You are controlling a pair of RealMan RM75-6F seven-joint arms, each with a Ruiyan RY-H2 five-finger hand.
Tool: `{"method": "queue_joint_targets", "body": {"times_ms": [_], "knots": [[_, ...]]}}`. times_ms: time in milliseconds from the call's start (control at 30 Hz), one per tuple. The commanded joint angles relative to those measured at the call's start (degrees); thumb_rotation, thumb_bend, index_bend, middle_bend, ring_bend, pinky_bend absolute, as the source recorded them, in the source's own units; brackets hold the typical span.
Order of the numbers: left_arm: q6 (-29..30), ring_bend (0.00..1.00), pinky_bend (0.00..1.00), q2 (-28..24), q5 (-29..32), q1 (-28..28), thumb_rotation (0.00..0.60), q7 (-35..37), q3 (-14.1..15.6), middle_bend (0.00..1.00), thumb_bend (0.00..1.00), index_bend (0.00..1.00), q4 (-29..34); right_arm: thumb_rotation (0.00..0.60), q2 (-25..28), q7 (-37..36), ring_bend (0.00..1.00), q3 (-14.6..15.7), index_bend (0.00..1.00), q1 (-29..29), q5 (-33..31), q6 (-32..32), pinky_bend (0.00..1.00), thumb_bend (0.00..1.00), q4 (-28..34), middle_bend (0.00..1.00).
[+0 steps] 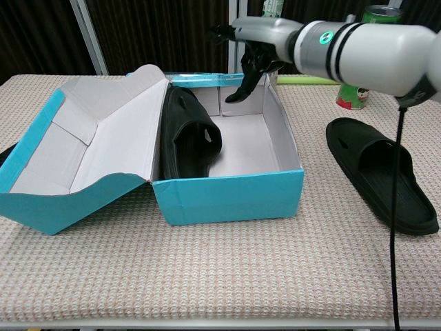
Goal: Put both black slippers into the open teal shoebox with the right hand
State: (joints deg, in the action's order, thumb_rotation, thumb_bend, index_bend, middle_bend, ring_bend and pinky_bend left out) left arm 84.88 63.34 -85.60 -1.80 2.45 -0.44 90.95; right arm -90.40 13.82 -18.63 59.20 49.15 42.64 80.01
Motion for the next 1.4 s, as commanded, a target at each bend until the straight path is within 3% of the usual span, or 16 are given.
{"method": "queue_joint_targets", "body": {"times_ms": [33,267,533,733,867,1133,1400], "knots": [[0.10,0.00,0.00,-0.08,-0.16,-0.02,0.600,0.05,0.00,0.07,0.00,0.14,0.07,0.600,8.14,3.51,0.67,2.85,0.00,-5.02,2.31,6.69,0.97,0.08,8.58,0.03],[0.09,0.00,0.00,-0.09,-0.52,-0.29,0.600,0.09,-0.08,0.07,0.00,0.14,0.20,0.600,21.34,5.09,0.68,7.89,0.00,-13.49,1.13,12.48,0.97,0.07,20.18,0.10],[-0.16,0.00,0.00,-0.38,-1.09,-0.85,0.600,-0.85,-0.14,0.07,0.00,0.14,1.08,0.600,27.50,8.87,0.69,15.34,0.00,-17.06,-3.35,8.78,0.97,0.07,21.73,0.11],[-0.27,0.00,0.00,-0.68,-1.33,-0.99,0.600,-1.87,0.05,0.07,0.00,0.14,1.95,0.600,24.86,14.80,0.69,18.08,0.00,-12.78,-9.73,2.47,0.97,0.07,16.84,0.10],[-0.08,0.00,0.00,-0.88,-0.90,-0.71,0.600,-1.96,0.09,0.07,0.00,0.14,2.19,0.600,22.17,21.87,0.69,19.77,0.00,-8.32,-14.38,1.81,0.97,0.07,14.74,0.10],[-0.14,0.00,0.00,-0.94,-0.35,-0.41,0.600,-1.45,0.25,0.07,0.00,0.14,1.95,0.600,14.96,37.20,0.70,23.52,0.00,0.34,-26.76,5.89,0.97,0.07,11.77,0.10],[-0.62,0.00,0.00,-0.90,0.02,-0.38,0.600,-0.73,0.38,0.07,0.00,0.14,1.47,0.600,10.14,42.67,0.70,23.52,0.00,4.08,-33.27,8.66,0.97,0.07,9.36,0.11]]}}
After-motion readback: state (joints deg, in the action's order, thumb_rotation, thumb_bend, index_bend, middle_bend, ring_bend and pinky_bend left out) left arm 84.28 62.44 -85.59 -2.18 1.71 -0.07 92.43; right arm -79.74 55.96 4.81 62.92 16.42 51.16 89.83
